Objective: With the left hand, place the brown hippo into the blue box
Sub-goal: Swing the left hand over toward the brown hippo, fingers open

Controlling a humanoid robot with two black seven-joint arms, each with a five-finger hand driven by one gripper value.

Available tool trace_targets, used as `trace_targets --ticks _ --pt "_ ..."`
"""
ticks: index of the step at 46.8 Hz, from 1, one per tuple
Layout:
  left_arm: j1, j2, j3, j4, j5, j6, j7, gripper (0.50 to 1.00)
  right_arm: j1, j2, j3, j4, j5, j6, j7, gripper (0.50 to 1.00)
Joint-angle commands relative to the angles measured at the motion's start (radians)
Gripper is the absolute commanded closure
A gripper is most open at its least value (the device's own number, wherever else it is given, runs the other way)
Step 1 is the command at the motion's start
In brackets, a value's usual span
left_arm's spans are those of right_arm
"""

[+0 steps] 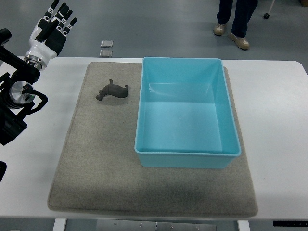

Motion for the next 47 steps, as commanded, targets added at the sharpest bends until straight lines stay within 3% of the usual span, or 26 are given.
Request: trace_targets --ticks 1,10,18,25,37,47 --pt "-0.001 0.0 0.003 0.002 0.122 -0.004 0.0 0.506 0.0 0.0 0.0 0.0 0.0 0.0 0.0 0.564" --pt "0.0 0.0 0.002 -0.016 0.214 -0.015 0.003 0.504 0.0 0.0 0.0 0.0 0.0 0.0 0.0 0.564" --pt "-0.001 0.006 0.003 -0.016 0.232 -0.127 0.019 0.512 0.0 0.0 0.0 0.0 0.0 0.0 -0.001 0.564" --pt "-0.032 0.059 0.003 -0.019 0.335 -0.128 0.068 0.51 0.0 0.0 0.0 0.0 0.0 0.0 0.0 0.564" --pt "-0.053 0.08 0.003 -0.025 0.619 -0.128 0.072 0.512 0.0 0.0 0.0 0.0 0.0 0.0 -0.001 0.564" --pt "-0.049 0.132 0.005 -0.127 0.823 -0.13 0.072 0.514 0.0 0.0 0.0 0.0 0.0 0.0 -0.001 0.564"
